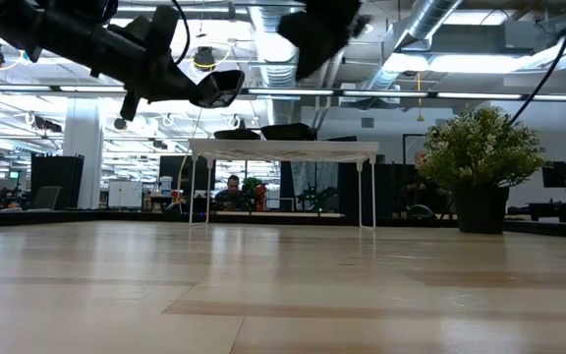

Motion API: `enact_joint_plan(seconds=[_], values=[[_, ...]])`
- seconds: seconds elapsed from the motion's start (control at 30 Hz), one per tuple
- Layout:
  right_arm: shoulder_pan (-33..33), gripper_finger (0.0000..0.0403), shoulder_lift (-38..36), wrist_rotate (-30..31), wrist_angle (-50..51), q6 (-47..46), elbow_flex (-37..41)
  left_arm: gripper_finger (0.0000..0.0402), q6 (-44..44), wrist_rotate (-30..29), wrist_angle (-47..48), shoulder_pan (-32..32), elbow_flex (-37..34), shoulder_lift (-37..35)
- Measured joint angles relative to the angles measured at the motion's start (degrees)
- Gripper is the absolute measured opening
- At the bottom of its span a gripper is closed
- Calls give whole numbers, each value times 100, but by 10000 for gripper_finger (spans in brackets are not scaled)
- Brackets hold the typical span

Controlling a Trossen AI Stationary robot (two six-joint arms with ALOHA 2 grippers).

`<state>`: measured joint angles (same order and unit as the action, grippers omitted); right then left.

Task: Pick & Place Mini shaped plates
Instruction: Stack the leaf-shaped plate on top of the other leaf-shaped plates on the shelf

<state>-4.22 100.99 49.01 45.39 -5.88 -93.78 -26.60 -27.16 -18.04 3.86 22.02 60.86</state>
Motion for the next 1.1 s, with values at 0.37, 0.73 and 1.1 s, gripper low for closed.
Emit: enact_joint_plan(seconds=[0.37,0.73,1.1], values=[[215,9,-57,-1061,913,-935,444,2,-436,109,-46,33,478,-3],[242,2,-512,-1679,199,-923,1238,2,-438,128,-26,423,869,-2],[656,2,-1769,-3279,-1539,-618,2549,2,-1011,789,15,966,911,0]])
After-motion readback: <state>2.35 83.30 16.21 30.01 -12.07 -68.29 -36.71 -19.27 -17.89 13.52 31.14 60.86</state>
